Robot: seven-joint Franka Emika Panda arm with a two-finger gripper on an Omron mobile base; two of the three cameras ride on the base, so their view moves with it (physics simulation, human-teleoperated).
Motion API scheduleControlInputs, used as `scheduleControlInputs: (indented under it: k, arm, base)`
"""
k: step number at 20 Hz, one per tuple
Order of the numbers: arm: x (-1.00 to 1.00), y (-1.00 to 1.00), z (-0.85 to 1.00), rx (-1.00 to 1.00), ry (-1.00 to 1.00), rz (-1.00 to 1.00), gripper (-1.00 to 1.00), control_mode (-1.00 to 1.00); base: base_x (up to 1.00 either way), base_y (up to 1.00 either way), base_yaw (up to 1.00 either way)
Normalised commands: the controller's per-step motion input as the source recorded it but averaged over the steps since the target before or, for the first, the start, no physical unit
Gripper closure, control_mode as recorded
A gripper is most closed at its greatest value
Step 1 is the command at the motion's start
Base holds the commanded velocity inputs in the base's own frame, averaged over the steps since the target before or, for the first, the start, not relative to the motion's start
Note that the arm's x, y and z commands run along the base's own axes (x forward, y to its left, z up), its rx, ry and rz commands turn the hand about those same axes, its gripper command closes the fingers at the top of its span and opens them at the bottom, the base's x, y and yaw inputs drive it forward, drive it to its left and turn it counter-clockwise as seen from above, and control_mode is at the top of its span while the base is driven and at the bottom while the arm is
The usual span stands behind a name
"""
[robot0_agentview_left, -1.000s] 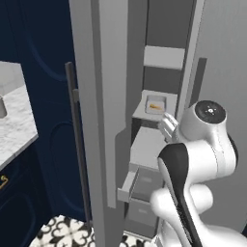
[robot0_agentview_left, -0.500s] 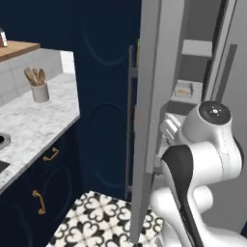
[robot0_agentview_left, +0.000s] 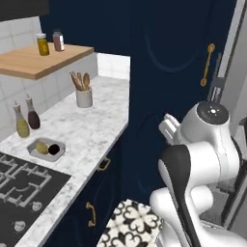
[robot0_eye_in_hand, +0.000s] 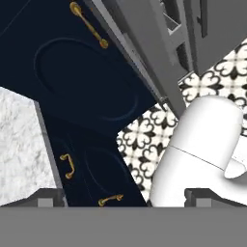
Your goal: Take the meat container that has the shrimp and place it on the second highest rack of the freezer. Then take the vegetable container that has the avocado and potato and place it on the highest rack of the freezer.
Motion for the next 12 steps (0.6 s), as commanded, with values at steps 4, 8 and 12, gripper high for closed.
scheduleControlInputs:
  k: [4, 8, 12]
  arm:
    - [0.0, 0.0, 0.0, 0.0, 0.0, 0.0, -1.0, 1.0]
    - [0.0, 0.0, 0.0, 0.0, 0.0, 0.0, -1.0, 1.0]
    - [0.0, 0.0, 0.0, 0.0, 0.0, 0.0, -1.0, 1.0]
  base:
    - [0.64, 0.37, 0.35]
    - [0.4, 0.07, 0.63]
    - [0.86, 0.0, 0.47]
